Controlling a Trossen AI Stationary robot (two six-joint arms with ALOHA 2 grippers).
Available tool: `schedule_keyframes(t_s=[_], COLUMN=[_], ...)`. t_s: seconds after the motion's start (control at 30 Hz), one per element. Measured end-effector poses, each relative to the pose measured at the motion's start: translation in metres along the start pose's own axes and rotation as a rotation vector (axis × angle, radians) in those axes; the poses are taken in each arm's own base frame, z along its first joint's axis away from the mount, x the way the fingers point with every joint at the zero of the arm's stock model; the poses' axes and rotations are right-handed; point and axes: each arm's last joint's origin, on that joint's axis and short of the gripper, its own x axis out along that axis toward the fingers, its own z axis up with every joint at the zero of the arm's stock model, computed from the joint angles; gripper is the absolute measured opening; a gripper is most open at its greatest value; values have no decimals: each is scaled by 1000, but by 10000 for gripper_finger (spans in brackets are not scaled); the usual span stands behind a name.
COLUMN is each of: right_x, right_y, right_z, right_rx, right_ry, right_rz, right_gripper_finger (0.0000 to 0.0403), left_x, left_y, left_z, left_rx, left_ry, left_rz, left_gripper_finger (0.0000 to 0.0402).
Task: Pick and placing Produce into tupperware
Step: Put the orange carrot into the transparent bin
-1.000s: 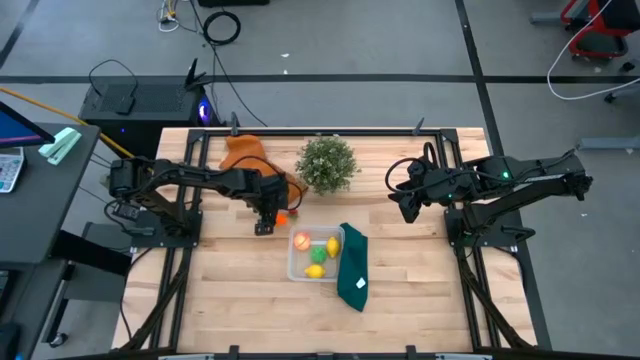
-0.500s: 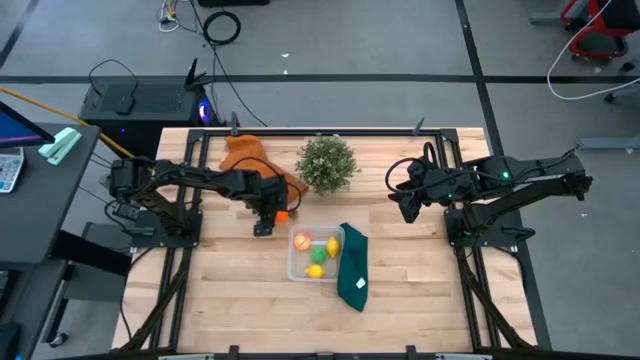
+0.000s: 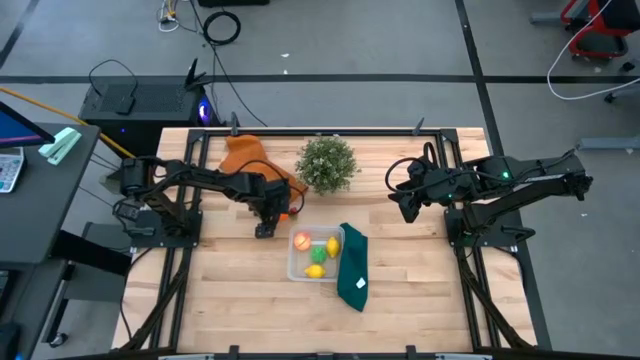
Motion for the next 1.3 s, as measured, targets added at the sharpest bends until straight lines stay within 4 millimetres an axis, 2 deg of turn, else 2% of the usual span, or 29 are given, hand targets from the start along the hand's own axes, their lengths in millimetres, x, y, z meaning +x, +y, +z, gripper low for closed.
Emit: schedule_keyframes(t_s=[0.23,0.67,0.83,1.0,1.2,1.3], right_x=[0,0,0,0,0,0], right_y=[0,0,0,0,0,0], right_z=[0,0,0,0,0,0], right_rx=[0,1,2,5,4,4], right_ry=[-1,-2,-2,-2,-2,-2], right_rz=[-1,-2,-2,-2,-2,-2], right_gripper_finger=[165,165,165,165,165,165], left_x=[0,0,-2,-17,-46,-64], left_y=[0,0,0,0,0,0], left_z=[1,2,4,19,42,53], left_rx=[-21,-78,-105,-99,-63,-39], left_ry=[-9,-13,-6,-20,-15,-11], left_rz=[5,5,-10,-6,-14,-14], left_gripper_finger=[269,185,185,201,180,183])
